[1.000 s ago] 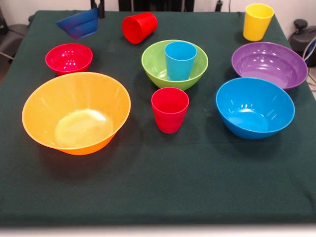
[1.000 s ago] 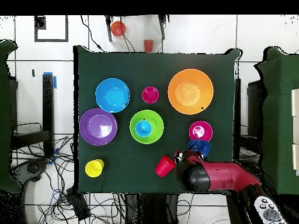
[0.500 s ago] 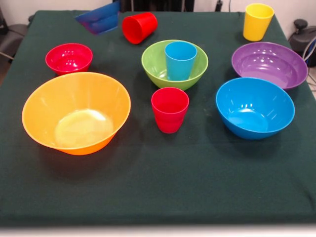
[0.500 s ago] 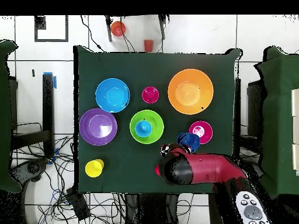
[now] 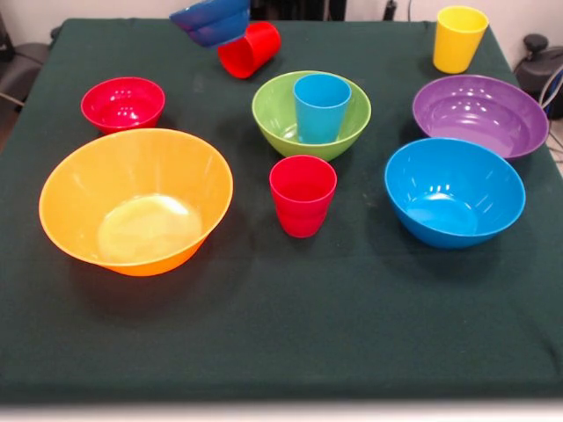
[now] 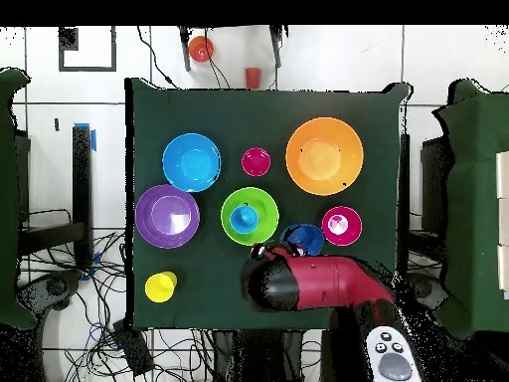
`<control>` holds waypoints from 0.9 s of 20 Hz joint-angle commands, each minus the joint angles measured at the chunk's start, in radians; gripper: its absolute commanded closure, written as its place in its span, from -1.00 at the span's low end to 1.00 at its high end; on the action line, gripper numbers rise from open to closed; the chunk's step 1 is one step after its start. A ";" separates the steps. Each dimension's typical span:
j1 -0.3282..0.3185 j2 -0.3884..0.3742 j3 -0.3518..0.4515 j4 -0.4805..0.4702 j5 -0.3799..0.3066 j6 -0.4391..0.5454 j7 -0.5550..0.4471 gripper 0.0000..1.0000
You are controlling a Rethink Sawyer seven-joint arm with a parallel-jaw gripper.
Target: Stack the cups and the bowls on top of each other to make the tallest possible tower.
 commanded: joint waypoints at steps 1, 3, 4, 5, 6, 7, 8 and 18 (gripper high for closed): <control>0.119 0.017 -0.064 -0.022 0.039 0.141 0.201 1.00; 0.178 0.049 -0.106 -0.056 0.031 0.143 0.234 1.00; 0.202 0.061 -0.123 -0.065 0.034 0.138 0.253 1.00; 0.226 0.073 -0.139 -0.075 0.037 0.132 0.272 1.00; 0.244 0.081 -0.154 -0.080 0.042 0.126 0.282 1.00; 0.271 0.086 -0.173 -0.084 0.051 0.126 0.305 1.00; 0.286 0.092 -0.184 -0.089 0.061 0.123 0.315 1.00; 0.478 0.277 -0.297 -0.184 0.173 0.011 0.520 1.00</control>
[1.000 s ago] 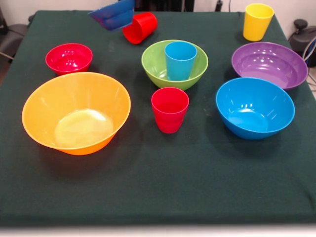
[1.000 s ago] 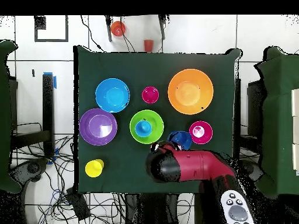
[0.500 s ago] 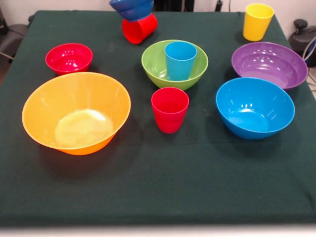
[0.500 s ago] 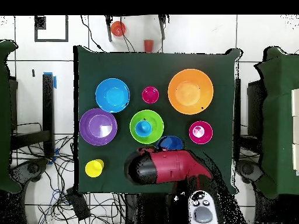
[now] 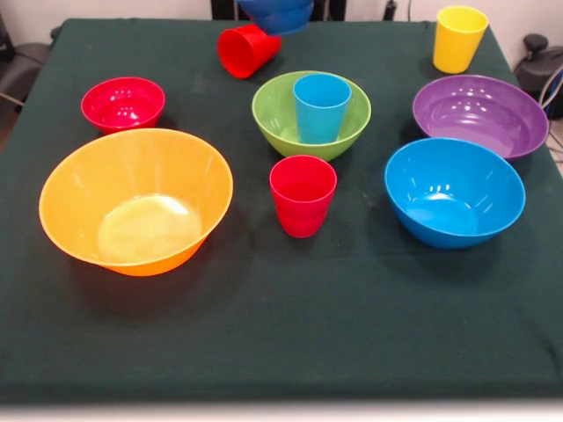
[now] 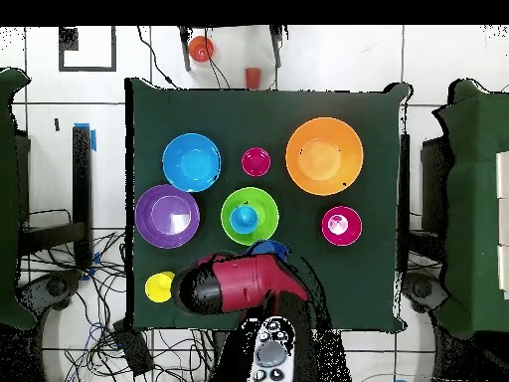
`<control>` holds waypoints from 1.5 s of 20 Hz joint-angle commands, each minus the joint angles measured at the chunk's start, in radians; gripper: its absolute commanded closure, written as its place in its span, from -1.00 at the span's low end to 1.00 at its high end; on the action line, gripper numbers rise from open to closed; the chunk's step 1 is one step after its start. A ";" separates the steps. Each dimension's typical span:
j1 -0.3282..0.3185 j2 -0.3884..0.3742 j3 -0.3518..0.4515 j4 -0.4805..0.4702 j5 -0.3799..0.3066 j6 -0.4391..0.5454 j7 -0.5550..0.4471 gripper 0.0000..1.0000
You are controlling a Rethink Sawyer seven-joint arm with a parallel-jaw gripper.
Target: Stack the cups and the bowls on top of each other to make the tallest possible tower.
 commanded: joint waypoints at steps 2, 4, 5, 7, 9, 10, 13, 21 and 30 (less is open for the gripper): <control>0.075 0.198 -0.036 -0.118 0.101 -0.028 0.301 1.00; 0.090 0.233 -0.045 -0.140 0.112 -0.056 0.327 1.00; 0.085 0.241 -0.038 -0.140 0.121 -0.067 0.332 1.00; 0.068 0.252 -0.019 -0.144 0.120 -0.085 0.314 1.00; 0.052 0.271 -0.001 -0.156 0.114 -0.078 0.290 1.00; 0.054 0.279 -0.004 -0.161 0.115 -0.071 0.294 1.00; 0.069 0.307 -0.021 -0.165 0.116 -0.099 0.321 1.00; 0.082 0.315 -0.029 -0.180 0.145 -0.055 0.300 1.00; 0.128 0.275 -0.049 -0.164 0.219 -0.011 0.354 1.00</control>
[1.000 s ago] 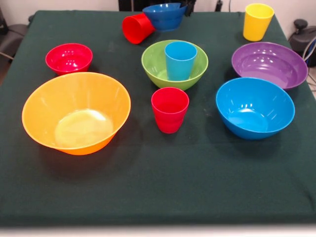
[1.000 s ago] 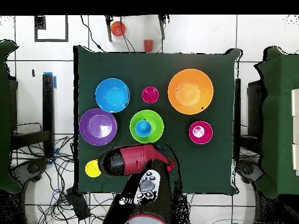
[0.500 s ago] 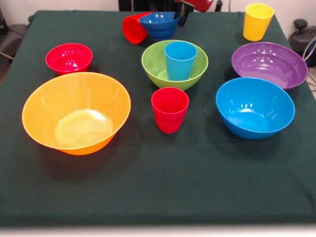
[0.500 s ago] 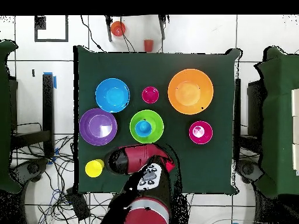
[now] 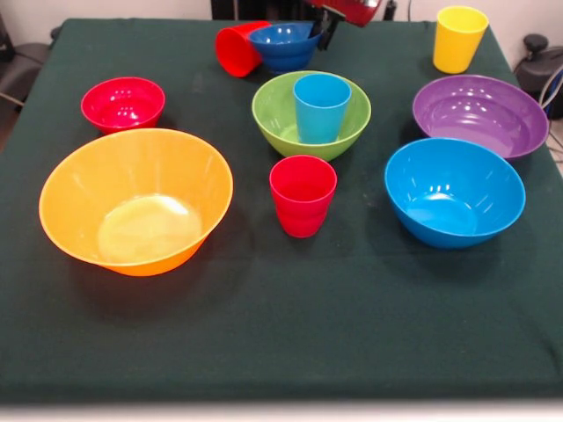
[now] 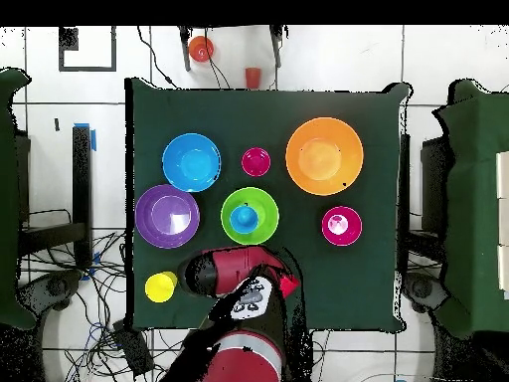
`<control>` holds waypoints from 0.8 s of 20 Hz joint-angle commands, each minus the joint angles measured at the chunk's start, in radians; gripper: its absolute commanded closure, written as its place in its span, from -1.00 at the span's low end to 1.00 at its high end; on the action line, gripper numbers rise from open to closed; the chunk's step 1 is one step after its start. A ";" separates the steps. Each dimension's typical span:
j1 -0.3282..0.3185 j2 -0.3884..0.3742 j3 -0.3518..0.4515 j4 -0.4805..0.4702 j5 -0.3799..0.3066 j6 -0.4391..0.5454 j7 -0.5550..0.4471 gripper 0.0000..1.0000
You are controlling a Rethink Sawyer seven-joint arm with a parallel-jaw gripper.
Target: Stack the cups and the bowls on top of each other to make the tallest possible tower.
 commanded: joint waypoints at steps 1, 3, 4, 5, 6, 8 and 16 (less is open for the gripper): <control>0.043 -0.025 0.037 -0.065 0.090 0.033 0.184 1.00; 0.057 -0.021 0.027 -0.072 0.106 0.050 0.184 1.00; 0.063 -0.018 0.021 -0.077 0.112 0.058 0.181 1.00; 0.077 -0.015 0.011 -0.084 0.117 0.069 0.183 1.00; 0.084 -0.011 0.005 -0.088 0.122 0.072 0.182 1.00; 0.105 0.007 -0.015 -0.105 0.134 0.071 0.187 1.00; 0.165 0.080 -0.065 -0.213 0.188 0.155 0.190 1.00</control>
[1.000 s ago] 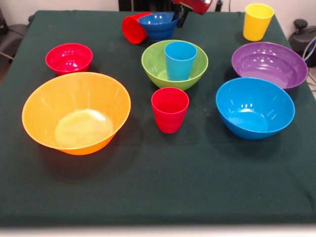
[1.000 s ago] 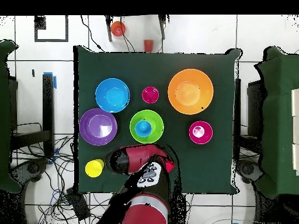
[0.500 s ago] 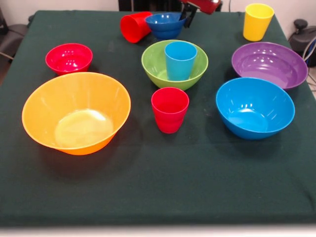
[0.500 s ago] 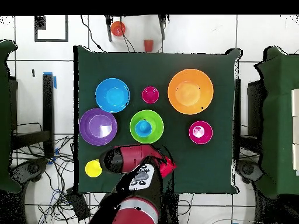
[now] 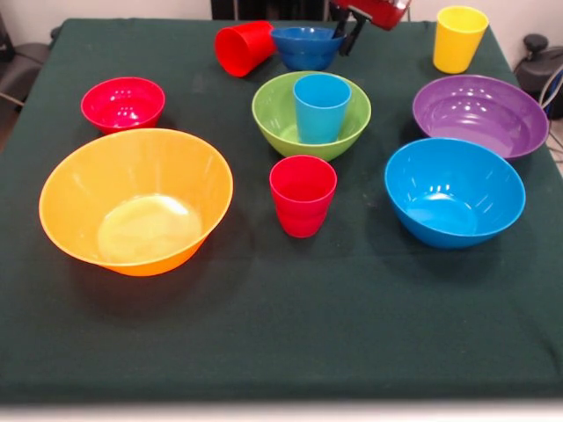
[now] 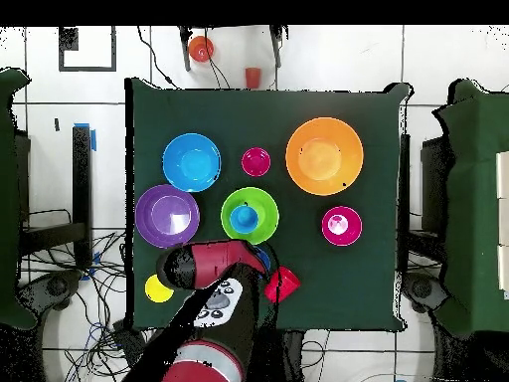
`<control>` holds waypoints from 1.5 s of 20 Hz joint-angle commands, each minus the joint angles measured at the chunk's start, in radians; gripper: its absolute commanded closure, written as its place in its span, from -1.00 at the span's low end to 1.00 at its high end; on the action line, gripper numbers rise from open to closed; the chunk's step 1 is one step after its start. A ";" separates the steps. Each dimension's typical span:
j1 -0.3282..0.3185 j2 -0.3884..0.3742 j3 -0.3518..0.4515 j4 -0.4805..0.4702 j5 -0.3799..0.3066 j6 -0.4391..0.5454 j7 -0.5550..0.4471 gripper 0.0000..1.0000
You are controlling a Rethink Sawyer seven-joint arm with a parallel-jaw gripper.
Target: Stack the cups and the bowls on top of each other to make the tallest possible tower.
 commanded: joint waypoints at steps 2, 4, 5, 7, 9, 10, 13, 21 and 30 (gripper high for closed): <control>0.054 0.084 0.002 -0.178 0.082 0.166 0.193 1.00; 0.061 0.103 -0.006 -0.202 0.086 0.182 0.184 1.00; 0.072 0.120 -0.016 -0.220 0.091 0.185 0.192 1.00; 0.081 0.143 -0.027 -0.244 0.099 0.194 0.200 1.00; 0.093 0.167 -0.039 -0.269 0.103 0.198 0.209 1.00; 0.097 0.173 -0.042 -0.274 0.107 0.200 0.210 1.00; 0.119 0.183 -0.058 -0.289 0.117 0.218 0.215 1.00; 0.129 0.187 -0.072 -0.280 0.146 0.246 0.205 1.00; 0.076 0.148 -0.033 -0.239 0.156 0.319 0.112 1.00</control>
